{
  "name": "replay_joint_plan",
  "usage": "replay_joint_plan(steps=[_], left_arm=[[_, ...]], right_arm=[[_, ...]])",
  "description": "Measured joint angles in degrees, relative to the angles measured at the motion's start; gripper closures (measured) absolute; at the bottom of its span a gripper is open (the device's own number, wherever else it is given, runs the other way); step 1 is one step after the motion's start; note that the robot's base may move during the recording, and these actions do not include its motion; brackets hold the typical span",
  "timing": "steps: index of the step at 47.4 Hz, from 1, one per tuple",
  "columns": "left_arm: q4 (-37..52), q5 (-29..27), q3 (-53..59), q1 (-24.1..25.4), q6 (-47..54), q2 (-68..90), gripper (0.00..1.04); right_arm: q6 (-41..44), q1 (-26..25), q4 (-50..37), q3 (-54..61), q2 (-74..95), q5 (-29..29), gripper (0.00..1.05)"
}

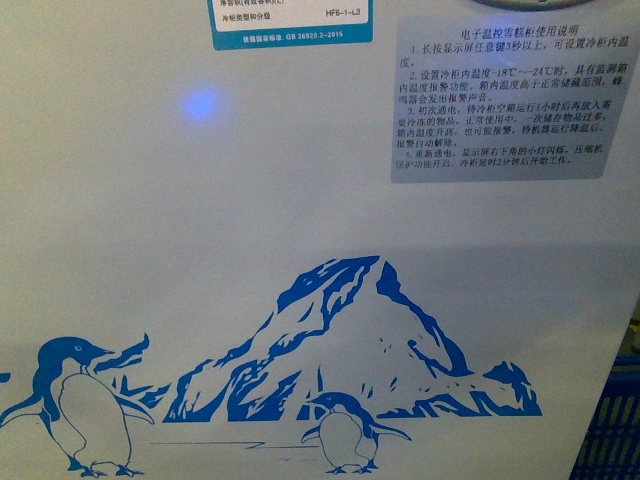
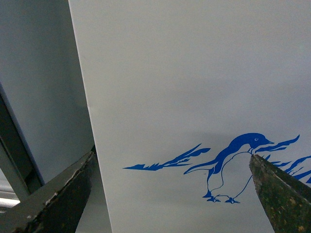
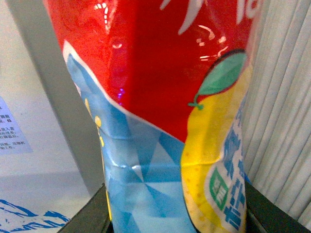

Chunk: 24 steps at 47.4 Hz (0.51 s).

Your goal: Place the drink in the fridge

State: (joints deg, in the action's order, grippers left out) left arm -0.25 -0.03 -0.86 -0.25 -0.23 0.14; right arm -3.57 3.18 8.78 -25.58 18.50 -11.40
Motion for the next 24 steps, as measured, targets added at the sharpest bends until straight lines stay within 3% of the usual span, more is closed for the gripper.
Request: replay_joint_plan(steps=[24], left_arm=[[0.0,0.02,0.0,0.0,-0.02,-0.02,0.08]], right_arm=[[0.17,0.0,0.0,0.2,-0.02,0.0,0.62]])
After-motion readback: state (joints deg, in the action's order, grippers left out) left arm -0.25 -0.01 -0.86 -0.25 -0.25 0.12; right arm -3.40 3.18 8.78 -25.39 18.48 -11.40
